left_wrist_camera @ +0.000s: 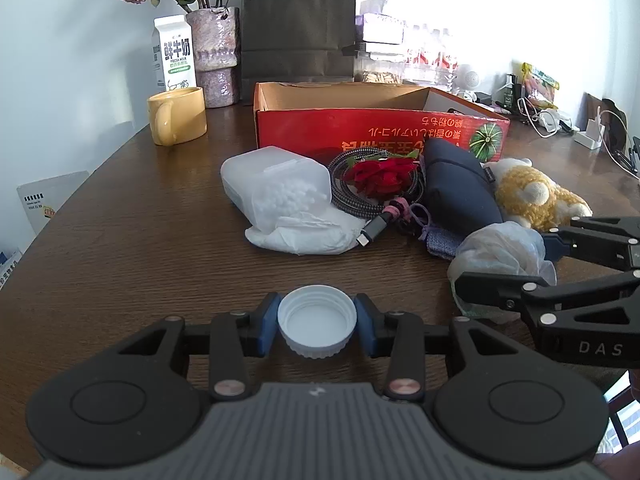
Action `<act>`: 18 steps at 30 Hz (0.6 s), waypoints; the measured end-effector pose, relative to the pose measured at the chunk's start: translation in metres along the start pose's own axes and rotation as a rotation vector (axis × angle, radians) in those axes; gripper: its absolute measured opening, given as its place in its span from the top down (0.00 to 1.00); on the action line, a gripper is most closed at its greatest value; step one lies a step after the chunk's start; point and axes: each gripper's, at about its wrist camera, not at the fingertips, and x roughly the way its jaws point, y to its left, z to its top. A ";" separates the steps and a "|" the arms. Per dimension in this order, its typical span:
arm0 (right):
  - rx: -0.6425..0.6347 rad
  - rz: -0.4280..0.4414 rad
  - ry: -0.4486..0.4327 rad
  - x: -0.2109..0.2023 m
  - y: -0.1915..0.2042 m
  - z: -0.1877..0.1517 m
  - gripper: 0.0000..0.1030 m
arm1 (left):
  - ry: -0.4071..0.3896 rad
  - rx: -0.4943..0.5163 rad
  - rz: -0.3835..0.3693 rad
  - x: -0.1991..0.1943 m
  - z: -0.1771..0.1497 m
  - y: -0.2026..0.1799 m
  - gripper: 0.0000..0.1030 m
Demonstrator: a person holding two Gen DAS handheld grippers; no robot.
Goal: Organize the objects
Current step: 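Grasp the white bottle cap with the left tool while the right tool grasps the clear plastic bag, then carry the cap with the left tool into the cardboard box while the right tool drops the bag there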
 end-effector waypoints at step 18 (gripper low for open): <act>-0.028 -0.037 -0.163 -0.024 -0.027 0.041 0.54 | -0.151 -0.015 -0.005 -0.007 0.054 -0.014 0.60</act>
